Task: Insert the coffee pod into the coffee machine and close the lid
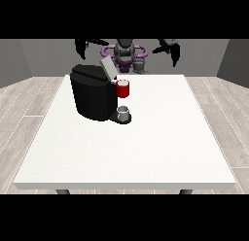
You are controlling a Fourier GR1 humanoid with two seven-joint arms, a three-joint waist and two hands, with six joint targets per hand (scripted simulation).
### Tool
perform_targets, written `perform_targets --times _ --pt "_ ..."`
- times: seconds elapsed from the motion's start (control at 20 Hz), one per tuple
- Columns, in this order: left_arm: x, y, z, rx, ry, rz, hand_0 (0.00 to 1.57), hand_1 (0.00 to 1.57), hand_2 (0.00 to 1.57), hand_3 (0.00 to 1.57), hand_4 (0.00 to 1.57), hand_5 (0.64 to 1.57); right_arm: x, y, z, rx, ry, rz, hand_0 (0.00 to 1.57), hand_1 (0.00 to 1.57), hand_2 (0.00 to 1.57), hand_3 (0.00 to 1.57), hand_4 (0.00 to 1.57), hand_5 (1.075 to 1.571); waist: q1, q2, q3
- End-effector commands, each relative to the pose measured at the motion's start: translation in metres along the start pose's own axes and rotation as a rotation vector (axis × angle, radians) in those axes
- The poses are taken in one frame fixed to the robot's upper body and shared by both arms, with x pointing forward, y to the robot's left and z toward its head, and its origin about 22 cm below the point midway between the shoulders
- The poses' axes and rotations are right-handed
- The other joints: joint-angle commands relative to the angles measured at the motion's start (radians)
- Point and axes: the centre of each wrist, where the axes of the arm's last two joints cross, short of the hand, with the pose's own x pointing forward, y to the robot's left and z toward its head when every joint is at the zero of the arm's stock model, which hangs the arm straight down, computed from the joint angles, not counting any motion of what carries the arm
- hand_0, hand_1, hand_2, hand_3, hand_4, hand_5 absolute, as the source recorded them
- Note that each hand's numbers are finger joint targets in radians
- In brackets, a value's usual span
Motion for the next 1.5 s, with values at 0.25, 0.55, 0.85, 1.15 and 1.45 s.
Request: perform_targets --times 0.25,0.55,0.85,1.15,1.45 --pt "0.013 0.005 0.03 0.017 -0.037 0.01 0.0 0.0 0.0 0.0 0.37 1.571 0.007 0.02 -0.015 0.04 0.061 -0.059 0.0 0.0 0.0 0.0 0.07 1.571 -0.012 0.05 -0.0002" --pt "0.037 0.015 0.027 0.049 -0.112 -0.011 0.0 0.0 0.0 0.0 0.36 1.571 0.02 0.044 -0.028 0.091 -0.006 -0.026 0.0 0.0 0.0 0.0 0.0 1.571 -0.015 0.134 -0.0002" --pt "0.061 0.019 0.036 0.059 -0.137 -0.051 0.0 0.0 0.0 0.0 0.32 1.571 0.02 0.029 -0.037 0.116 -0.018 -0.004 0.0 0.0 0.0 0.0 0.0 1.571 -0.001 0.155 0.0" --pt "0.047 0.029 0.042 0.142 -0.105 -0.067 0.0 0.0 0.0 0.0 0.36 1.571 0.047 0.053 -0.046 0.18 -0.049 0.001 0.0 0.0 0.0 0.0 0.08 1.571 -0.042 0.172 -0.0003" --pt "0.061 0.016 0.027 0.104 -0.186 -0.077 0.0 0.0 0.0 0.0 0.37 1.571 0.066 0.064 -0.057 0.176 -0.155 0.08 0.0 0.0 0.0 0.0 0.2 1.571 -0.017 0.267 -0.0003"
